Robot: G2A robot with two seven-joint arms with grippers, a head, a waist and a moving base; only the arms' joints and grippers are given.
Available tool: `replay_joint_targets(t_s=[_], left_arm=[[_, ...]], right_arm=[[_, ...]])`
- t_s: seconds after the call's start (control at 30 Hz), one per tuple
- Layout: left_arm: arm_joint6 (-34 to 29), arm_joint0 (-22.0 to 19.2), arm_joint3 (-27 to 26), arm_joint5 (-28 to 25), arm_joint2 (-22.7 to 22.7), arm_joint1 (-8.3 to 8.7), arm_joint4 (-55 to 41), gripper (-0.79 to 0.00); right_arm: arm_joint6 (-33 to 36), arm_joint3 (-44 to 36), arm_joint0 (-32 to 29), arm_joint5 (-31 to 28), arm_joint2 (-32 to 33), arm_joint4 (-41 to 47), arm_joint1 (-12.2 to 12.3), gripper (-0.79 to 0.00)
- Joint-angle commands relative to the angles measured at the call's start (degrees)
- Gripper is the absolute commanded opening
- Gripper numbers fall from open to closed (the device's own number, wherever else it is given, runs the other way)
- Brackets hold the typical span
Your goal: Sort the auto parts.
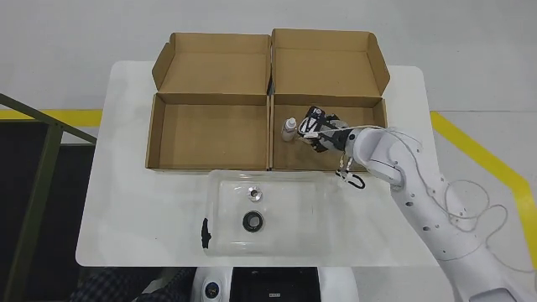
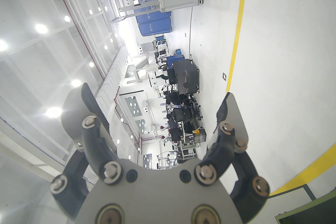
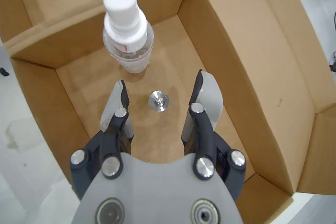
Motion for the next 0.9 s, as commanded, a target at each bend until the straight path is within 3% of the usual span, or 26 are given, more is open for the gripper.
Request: replay_joint_targets(t_s=[0.0,0.27,0.5,0.87], left_arm=[[0.0,0.0,0.0,0.0,0.0,0.0,0.0,0.0],[0.0,0.0,0.0,0.0,0.0,0.0,0.0,0.0],[0.0,0.0,0.0,0.0,0.0,0.0,0.0,0.0],[0.0,0.0,0.0,0.0,0.0,0.0,0.0,0.0]], right_arm=[[0.8,-3.4,-1.3,0.2,1.8,-1.5,0.5,-0.197],[-0.8,-17.4,-9.8,-1.1,8.5,-0.9,2.0,-0.148],[-4.9,-23.8,-16.2,-3.7,10.3,0.6,2.7,-0.129],[-9.7,-29.2,-22.6,-8.0,4.9,-3.4,2.9,-0.126]])
